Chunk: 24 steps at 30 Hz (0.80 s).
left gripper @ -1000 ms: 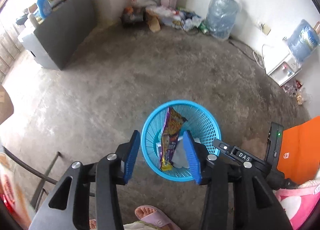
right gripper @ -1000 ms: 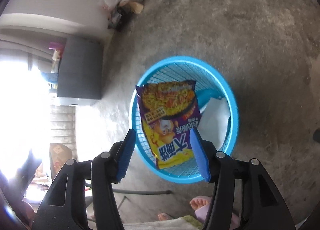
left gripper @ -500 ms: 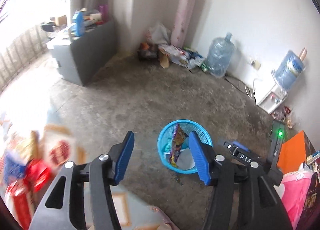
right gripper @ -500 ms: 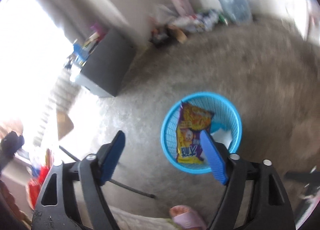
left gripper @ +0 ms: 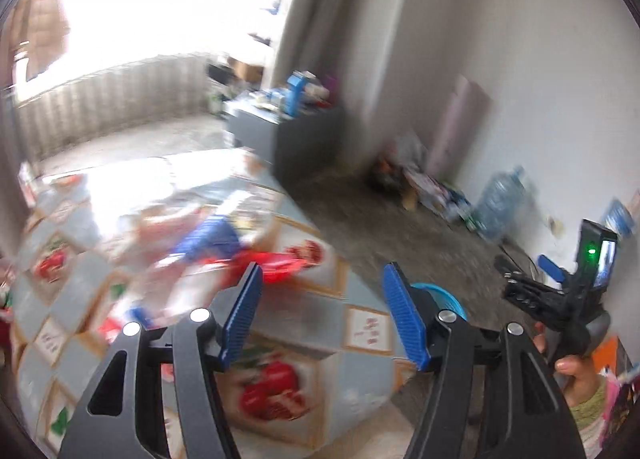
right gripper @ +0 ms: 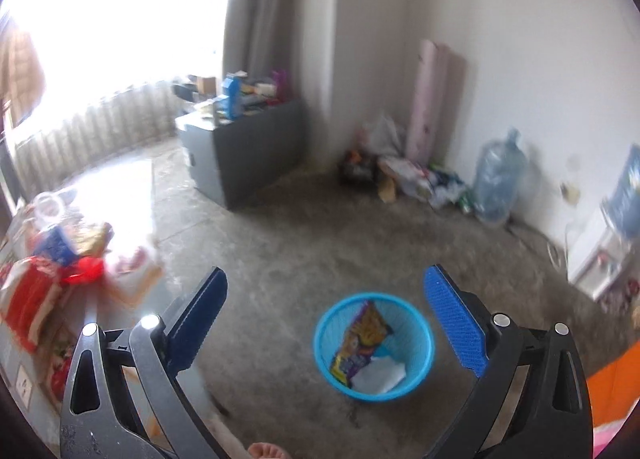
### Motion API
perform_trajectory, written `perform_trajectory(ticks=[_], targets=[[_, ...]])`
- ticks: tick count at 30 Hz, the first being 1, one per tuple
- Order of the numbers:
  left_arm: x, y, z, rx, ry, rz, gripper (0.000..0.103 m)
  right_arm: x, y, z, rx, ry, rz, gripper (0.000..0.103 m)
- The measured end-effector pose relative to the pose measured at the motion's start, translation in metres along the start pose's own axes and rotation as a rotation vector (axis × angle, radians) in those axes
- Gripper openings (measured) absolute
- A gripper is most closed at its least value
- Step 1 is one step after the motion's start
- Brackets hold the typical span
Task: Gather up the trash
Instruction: 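Move both open tools back over the table clutter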
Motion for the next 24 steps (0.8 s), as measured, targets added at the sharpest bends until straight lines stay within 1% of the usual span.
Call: perform_trajectory(ticks=[3,5,8,12,16,18,20,21,23,24], targets=[[0.035,0.001,-0.027,-0.053,0.040,-0.061,0.061,0.009,0.013,-0.015,-0.049,0.071,-0.024,0.095],[0.054,0.002,-0.038,-0.074,0.061,-0.093,0.061,0.012,0.023,-0.029,-0.108,0.159,0.000,0.095],[0.081,0.005,-0.054,-0.106,0.092,-0.133,0.061,0.017,0.035,-0.040,-0.168,0.267,0.051,0.095],[0.104,0.014,-0.061,-0.138,0.102,-0.167,0.061,0.036,0.053,-0.045,-0.185,0.377,0.073,0.095],[0.118,0.021,-0.060,-0.160,0.080,-0.192,0.061,0.065,0.066,-0.039,-0.150,0.538,0.086,0.095],[0.121,0.024,-0.049,-0.158,0.069,-0.210,0.061,0.085,0.069,-0.037,-0.125,0.629,0.093,0.092],[0.129,0.026,-0.038,-0.145,0.053,-0.229,0.060,0.107,0.071,-0.033,-0.087,0.706,0.094,0.083],[0.132,0.027,-0.031,-0.137,0.049,-0.234,0.055,0.121,0.073,-0.030,-0.062,0.751,0.095,0.081],[0.137,0.029,-0.017,-0.120,0.038,-0.239,0.050,0.144,0.073,-0.024,-0.002,0.828,0.113,0.071],[0.140,0.029,-0.010,-0.114,0.039,-0.240,0.045,0.158,0.073,-0.016,0.040,0.880,0.127,0.070]])
Point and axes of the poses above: each gripper's, at about its wrist camera, not at the fingertips, and z roughly the way its jaws point, x to its left, y to its top, the point moved 6 cm from there along z, roughly the way its jaws point, and after that the axes turned 12 degrees about -z, right-handed, at the moved point
